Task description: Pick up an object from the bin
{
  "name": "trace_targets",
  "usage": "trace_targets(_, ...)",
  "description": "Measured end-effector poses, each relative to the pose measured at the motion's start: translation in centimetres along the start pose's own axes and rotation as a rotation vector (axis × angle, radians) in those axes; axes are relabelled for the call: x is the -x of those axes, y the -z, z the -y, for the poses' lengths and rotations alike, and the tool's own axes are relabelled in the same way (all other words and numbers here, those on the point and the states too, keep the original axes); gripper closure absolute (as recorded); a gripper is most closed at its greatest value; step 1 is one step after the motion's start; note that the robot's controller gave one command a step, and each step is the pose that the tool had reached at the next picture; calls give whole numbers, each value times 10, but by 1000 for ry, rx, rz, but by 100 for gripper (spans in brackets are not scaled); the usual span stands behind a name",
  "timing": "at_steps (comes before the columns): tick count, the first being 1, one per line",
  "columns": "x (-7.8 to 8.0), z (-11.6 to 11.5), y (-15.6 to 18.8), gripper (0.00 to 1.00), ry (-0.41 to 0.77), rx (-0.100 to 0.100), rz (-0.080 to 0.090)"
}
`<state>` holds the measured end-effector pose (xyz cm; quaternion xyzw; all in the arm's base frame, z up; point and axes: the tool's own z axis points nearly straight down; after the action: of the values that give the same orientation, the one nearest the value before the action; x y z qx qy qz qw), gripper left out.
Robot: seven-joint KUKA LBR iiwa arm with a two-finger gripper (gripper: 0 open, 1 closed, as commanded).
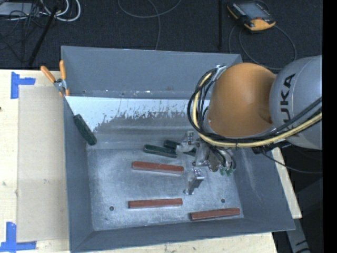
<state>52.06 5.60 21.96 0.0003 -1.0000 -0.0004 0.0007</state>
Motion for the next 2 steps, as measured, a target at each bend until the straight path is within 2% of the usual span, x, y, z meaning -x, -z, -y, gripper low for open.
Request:
trace_targets(1,0,0,0,0,-1,0,0)
trace_targets(2,1,0,-38,0,58,-1,7)
